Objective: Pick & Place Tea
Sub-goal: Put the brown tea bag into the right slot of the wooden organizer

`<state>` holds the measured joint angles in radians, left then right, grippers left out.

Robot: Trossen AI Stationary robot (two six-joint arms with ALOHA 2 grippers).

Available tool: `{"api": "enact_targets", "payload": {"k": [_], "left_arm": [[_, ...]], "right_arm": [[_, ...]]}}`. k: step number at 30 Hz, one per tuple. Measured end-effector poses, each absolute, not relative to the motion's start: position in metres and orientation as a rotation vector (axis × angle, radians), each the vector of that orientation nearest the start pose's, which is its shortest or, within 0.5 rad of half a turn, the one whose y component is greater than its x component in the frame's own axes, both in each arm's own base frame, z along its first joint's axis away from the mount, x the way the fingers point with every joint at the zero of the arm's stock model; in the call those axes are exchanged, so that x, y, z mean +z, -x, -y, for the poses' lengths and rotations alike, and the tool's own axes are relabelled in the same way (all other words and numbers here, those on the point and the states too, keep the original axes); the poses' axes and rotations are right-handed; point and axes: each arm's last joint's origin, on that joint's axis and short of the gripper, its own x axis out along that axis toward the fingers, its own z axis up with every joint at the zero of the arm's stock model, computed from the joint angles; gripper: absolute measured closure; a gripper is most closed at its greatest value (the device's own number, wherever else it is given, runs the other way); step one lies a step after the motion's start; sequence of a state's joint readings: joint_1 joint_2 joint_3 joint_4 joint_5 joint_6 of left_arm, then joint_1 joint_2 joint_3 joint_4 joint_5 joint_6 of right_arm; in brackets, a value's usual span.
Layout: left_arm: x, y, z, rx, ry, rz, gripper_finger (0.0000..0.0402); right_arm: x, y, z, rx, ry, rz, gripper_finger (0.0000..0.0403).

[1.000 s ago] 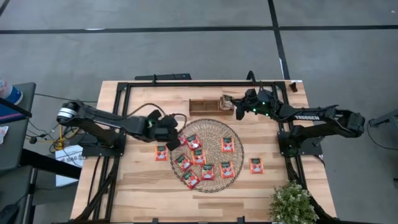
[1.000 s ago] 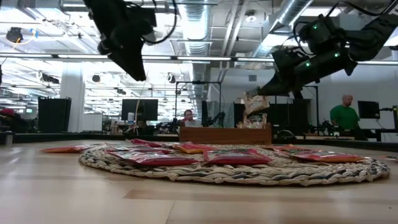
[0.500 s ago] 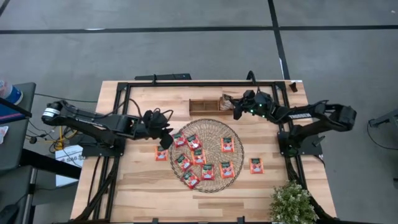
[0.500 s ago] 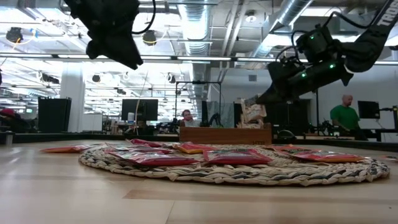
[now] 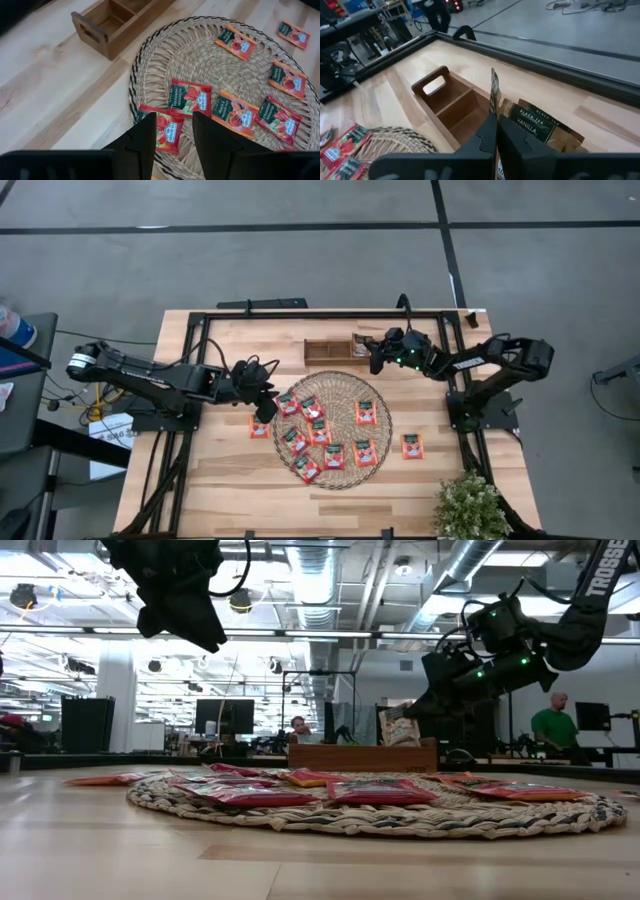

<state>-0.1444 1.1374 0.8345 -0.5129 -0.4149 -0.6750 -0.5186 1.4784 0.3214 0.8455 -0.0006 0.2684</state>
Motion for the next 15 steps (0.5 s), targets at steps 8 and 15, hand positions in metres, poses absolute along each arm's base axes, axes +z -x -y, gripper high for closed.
{"api": "enact_targets", "payload": {"k": [8, 15], "left_arm": [[0.2586, -0.2248, 0.0209, 0.504, 0.41, -0.661, 0.0285], [0.2585, -0.2249, 0.0209, 0.504, 0.41, -0.662, 0.0285]], "right_arm": [[0.1344, -0.2081, 0.1189, -0.555, -0.344, -0.269, 0.0403], [0.1321, -0.2077, 0.1179, -0.557, -0.357, -0.292, 0.0403]]}}
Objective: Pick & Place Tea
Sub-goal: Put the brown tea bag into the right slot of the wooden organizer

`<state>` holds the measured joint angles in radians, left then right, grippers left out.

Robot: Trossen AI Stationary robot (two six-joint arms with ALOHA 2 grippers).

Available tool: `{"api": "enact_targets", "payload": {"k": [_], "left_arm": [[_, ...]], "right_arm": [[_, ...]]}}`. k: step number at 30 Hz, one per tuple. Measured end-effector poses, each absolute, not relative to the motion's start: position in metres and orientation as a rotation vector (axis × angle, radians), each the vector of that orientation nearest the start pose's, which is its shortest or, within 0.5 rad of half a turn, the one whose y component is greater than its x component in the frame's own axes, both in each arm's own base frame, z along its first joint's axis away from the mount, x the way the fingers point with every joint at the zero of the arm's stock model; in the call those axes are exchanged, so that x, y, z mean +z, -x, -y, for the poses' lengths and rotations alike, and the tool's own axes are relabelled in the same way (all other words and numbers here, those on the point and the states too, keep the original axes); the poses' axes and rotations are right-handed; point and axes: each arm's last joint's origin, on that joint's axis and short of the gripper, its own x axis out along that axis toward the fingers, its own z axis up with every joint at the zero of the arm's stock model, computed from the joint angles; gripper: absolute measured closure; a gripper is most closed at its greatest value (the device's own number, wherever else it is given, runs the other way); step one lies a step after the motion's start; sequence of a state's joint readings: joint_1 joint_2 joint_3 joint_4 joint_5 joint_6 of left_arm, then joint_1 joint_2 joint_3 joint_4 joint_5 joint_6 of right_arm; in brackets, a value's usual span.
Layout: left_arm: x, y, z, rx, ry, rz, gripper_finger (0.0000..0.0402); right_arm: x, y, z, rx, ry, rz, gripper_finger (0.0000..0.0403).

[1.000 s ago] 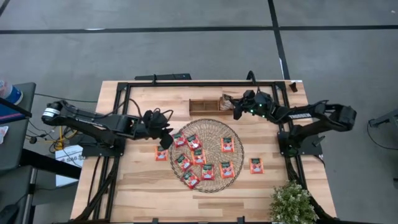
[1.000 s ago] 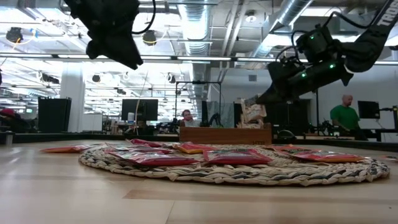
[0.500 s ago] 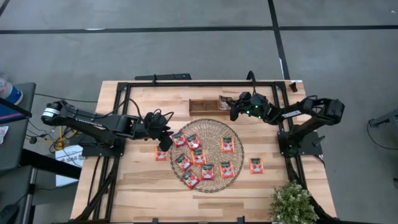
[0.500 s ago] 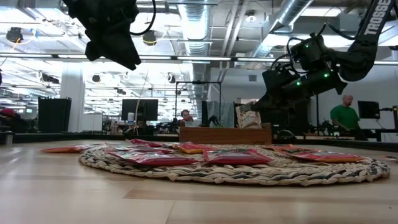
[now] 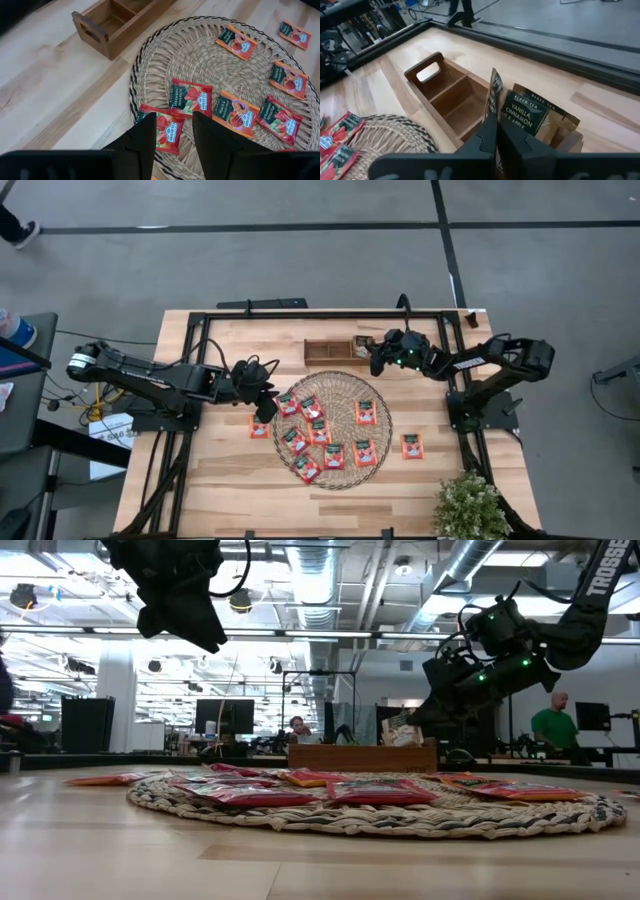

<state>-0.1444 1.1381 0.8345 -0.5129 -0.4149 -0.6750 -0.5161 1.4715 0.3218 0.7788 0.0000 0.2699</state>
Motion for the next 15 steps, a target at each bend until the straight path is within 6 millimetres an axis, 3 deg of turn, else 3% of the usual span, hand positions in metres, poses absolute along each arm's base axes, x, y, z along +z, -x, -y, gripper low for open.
{"api": "enact_targets", "payload": {"k": [15], "left_arm": [[0.259, -0.225, 0.021, 0.504, 0.41, -0.661, 0.0285]], "right_arm": [[0.139, -0.209, 0.13, -0.585, -0.31, -0.294, 0.0403]]}}
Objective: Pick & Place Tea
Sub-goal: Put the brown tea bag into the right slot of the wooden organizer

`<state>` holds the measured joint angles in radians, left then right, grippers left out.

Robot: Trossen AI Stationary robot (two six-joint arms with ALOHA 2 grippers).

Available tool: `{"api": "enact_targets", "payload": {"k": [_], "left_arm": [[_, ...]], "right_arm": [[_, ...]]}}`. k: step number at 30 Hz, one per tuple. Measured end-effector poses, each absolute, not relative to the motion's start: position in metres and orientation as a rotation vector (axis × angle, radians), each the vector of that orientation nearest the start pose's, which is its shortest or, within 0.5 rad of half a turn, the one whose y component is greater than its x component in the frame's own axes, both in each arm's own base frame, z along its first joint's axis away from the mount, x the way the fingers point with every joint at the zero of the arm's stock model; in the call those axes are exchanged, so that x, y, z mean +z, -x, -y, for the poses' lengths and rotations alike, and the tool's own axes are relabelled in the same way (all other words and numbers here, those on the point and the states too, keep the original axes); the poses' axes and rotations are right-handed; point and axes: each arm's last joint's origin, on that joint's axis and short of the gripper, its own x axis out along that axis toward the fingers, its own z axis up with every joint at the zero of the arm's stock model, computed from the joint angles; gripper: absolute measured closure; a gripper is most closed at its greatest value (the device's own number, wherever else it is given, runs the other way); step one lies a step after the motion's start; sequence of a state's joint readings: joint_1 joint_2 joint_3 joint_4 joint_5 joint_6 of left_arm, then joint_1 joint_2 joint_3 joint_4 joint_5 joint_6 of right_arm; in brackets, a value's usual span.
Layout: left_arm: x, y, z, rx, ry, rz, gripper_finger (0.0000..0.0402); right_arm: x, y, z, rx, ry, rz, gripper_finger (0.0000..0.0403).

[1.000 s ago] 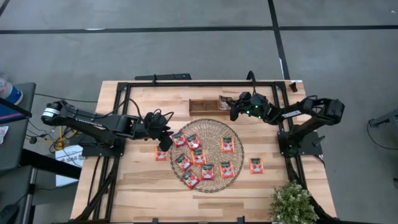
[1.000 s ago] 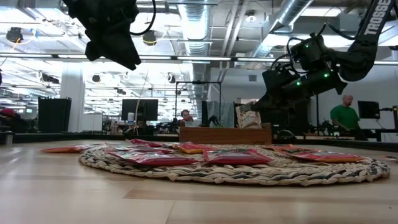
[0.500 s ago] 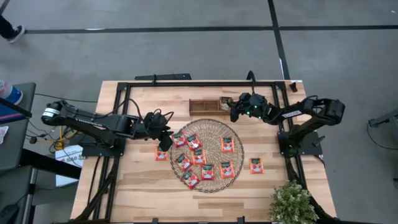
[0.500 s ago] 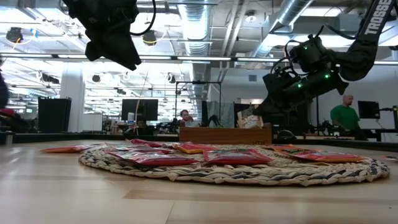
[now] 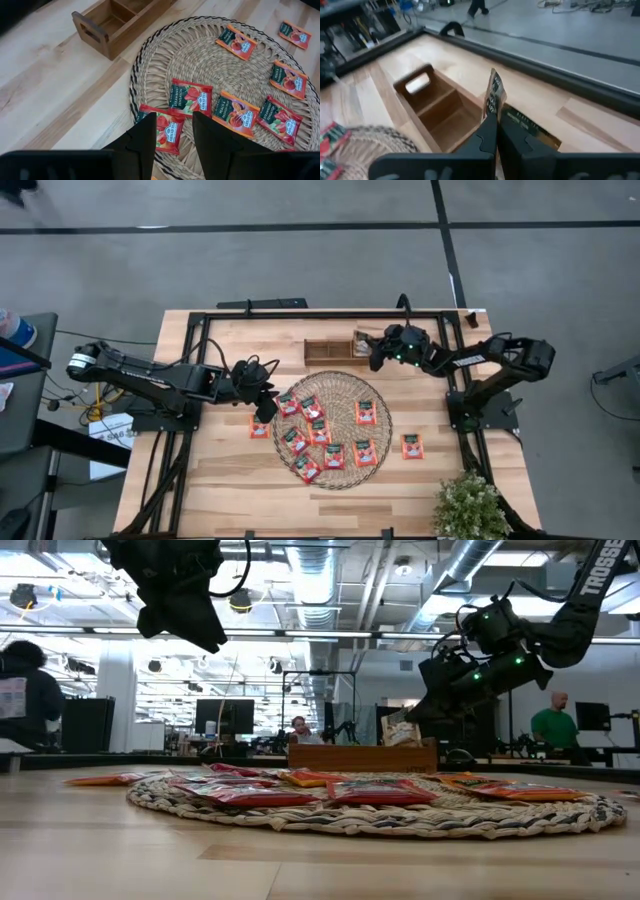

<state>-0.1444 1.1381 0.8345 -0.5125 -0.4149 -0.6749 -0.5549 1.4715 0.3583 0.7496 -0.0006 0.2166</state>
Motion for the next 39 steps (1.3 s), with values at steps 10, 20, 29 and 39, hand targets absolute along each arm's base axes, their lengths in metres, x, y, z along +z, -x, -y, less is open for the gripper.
{"api": "enact_targets", "payload": {"k": [10, 20, 29, 39], "left_arm": [[0.259, -0.225, 0.021, 0.503, 0.409, -0.662, 0.0285], [0.259, -0.225, 0.021, 0.503, 0.408, -0.662, 0.0285], [0.259, -0.225, 0.021, 0.498, 0.401, -0.665, 0.0285], [0.258, -0.225, 0.022, 0.469, 0.414, -0.68, 0.0285]], "right_arm": [[0.142, -0.218, 0.134, -0.573, -0.269, -0.411, 0.0403], [0.147, -0.221, 0.136, -0.562, -0.216, -0.407, 0.0403], [0.146, -0.221, 0.136, -0.558, -0.198, -0.417, 0.0403], [0.145, -0.221, 0.136, -0.562, -0.199, -0.424, 0.0403]]}}
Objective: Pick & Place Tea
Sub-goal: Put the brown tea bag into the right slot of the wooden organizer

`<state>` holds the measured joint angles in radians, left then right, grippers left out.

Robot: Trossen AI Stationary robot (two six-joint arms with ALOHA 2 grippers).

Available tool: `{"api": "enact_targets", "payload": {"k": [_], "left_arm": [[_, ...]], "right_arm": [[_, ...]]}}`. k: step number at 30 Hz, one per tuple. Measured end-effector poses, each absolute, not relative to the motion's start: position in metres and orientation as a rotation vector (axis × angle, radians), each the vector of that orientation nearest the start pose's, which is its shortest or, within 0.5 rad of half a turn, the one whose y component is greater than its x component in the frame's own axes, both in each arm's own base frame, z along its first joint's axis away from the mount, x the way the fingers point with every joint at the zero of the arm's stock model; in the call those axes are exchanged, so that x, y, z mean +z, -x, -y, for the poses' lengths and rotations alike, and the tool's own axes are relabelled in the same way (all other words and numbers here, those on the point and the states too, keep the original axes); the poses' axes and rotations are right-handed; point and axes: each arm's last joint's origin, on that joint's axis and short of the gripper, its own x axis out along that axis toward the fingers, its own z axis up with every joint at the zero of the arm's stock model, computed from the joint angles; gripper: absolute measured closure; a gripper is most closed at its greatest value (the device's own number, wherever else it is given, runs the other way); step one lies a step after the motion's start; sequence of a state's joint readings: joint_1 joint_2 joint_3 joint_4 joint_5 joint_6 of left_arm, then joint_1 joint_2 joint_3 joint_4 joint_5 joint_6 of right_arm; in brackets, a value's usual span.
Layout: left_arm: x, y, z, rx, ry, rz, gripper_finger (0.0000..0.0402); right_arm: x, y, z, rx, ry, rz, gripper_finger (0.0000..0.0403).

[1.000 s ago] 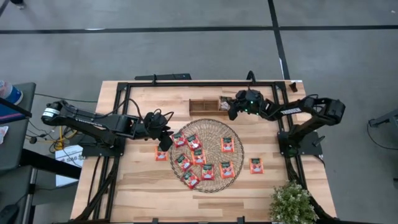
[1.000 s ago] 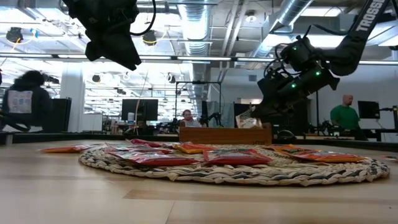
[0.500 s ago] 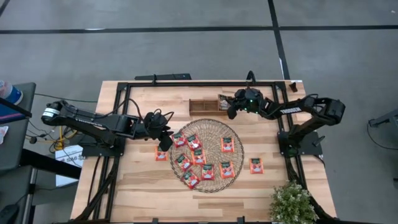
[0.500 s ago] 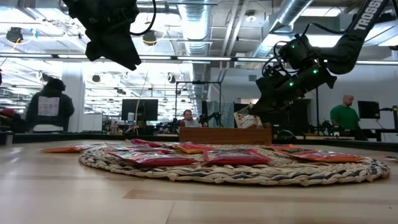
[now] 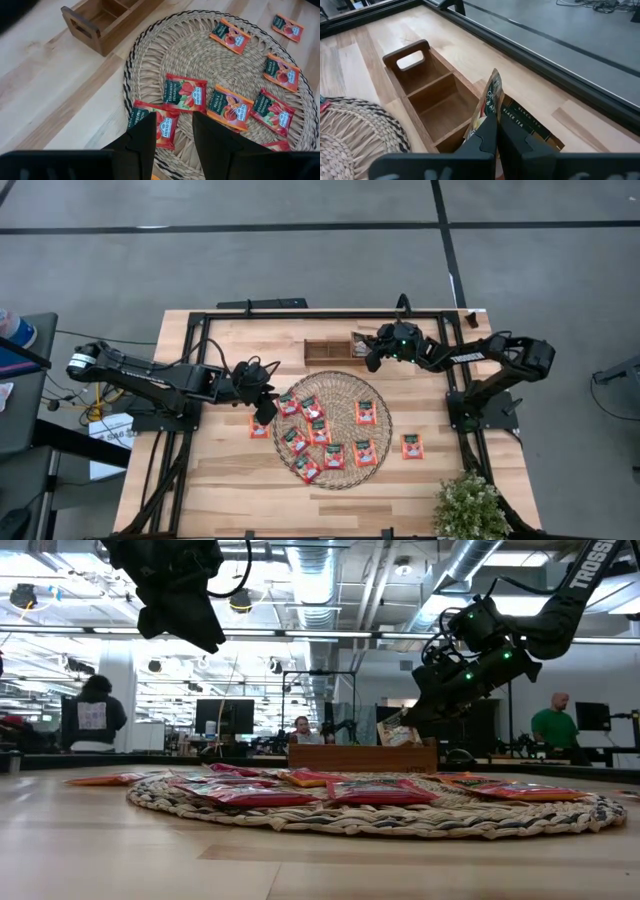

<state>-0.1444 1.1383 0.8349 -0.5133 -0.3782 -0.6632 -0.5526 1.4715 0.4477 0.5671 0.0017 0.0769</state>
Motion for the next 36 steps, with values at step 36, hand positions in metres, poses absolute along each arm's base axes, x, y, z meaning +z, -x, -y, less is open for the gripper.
{"api": "enact_targets", "payload": {"k": [36], "left_arm": [[0.258, -0.2251, 0.0224, 0.443, 0.396, -0.693, 0.0285]], "right_arm": [[0.1423, -0.2166, 0.1395, -0.582, -0.224, -0.456, 0.0306]]}}
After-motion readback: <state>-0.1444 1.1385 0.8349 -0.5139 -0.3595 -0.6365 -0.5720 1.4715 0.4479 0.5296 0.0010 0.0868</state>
